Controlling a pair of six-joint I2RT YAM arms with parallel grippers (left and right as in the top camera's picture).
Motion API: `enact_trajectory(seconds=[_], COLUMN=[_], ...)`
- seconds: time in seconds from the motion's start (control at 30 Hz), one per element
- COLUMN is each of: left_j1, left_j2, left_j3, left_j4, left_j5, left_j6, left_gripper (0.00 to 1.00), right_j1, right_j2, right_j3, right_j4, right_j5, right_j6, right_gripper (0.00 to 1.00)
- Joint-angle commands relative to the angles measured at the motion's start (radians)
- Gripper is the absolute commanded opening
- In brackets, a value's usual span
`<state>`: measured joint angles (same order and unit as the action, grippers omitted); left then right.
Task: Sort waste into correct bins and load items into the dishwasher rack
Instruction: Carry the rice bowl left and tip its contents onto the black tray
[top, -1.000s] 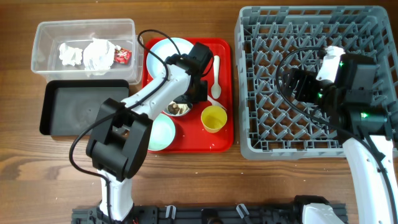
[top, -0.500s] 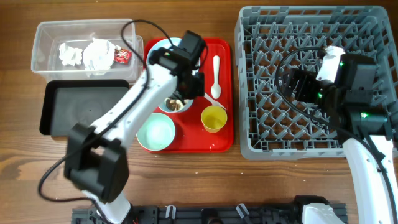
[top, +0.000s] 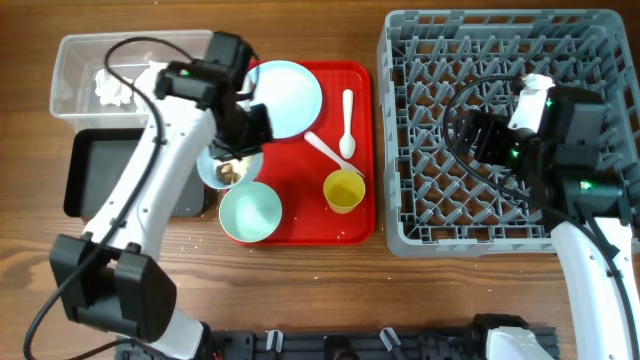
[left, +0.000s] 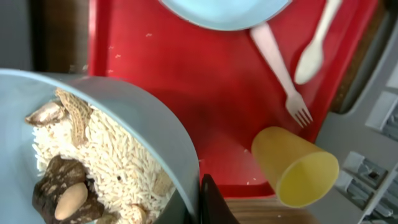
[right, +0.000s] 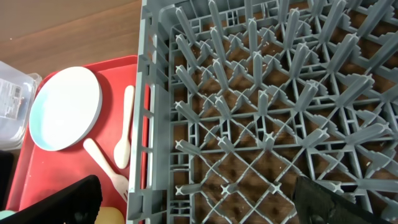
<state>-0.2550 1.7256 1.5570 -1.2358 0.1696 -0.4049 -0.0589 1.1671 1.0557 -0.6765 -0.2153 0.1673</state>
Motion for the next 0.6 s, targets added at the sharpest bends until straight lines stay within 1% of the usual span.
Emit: enact_trajectory(seconds=[0.0,0.13,0.2,0.37,0.57], left_j1=[0.084,0.169,0.211,0.345,0.494], left_j2=[-0.03,-0.03,-0.03,-0.029,-0.029], left_j3=[0.018,0.018,0.016,-0.006,-0.087], left_j4=[-0.019,-0.035,-0.046,-0.06,-0.017], left_j5=[0.05,0.127,0.14,0.212,0.345], left_j6=[0.051,0.116,0.136,0.23,0.327], left_gripper=[0.04,0.04,0.04,0.04,0.04], right_j1=[0.0,0.0,0.0,0.0,0.0], right_j2=[0.008,0.007,0.008,0.008,0.008], right_j3=[0.023,0.023,0.023,0.023,0.023], right_j4=[0.002,0.002,0.002,0.002,0.002], right_j5=[0.017,0.017,0.017,0.016,0.013], right_j6=[-0.01,-0.01,-0.01,-0.007,-0.007], right_gripper=[1.0,1.0,1.0,1.0,1.0])
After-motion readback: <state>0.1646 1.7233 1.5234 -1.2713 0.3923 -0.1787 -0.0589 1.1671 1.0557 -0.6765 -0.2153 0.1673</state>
